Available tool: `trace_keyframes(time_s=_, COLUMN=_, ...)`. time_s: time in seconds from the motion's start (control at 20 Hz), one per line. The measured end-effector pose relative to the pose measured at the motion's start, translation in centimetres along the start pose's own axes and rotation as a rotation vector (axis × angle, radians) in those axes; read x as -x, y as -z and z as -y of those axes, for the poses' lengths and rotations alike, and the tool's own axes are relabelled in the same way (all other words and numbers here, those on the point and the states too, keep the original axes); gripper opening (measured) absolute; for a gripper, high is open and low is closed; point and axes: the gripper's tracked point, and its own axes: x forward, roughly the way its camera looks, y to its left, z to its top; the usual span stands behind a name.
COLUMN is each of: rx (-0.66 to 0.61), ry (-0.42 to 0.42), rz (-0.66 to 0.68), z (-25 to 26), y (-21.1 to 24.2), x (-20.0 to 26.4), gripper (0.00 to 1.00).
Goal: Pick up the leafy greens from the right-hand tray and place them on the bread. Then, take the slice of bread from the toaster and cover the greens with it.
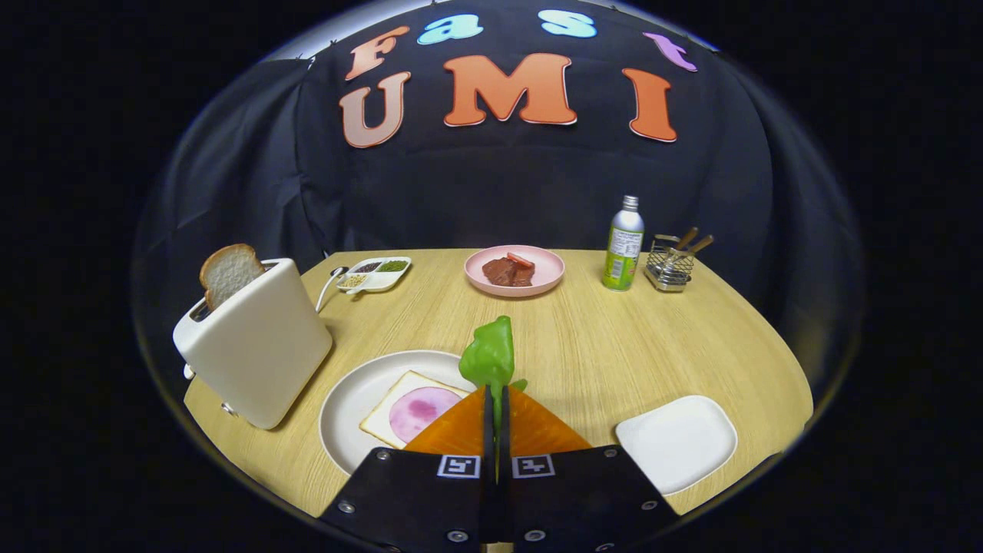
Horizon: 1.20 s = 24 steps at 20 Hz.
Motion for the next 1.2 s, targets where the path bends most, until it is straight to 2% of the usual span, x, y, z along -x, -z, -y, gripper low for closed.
trace_keyframes(time_s=0.5, rx=0.057, ry=-0.067, rz=-0.061, z=-4.8, y=2.5, x=-1.9, gripper=0.01)
trace_keyframes(time_s=0.95, rx=0.075, ry=-0.100, rz=-0.082, z=-6.7, y=3.8, x=-2.7, gripper=0.03)
trace_keyframes(time_s=1.2, rx=0.066, ry=-0.119, rz=-0.098, z=-7.5, y=4.4, x=-2.7, gripper=0.14)
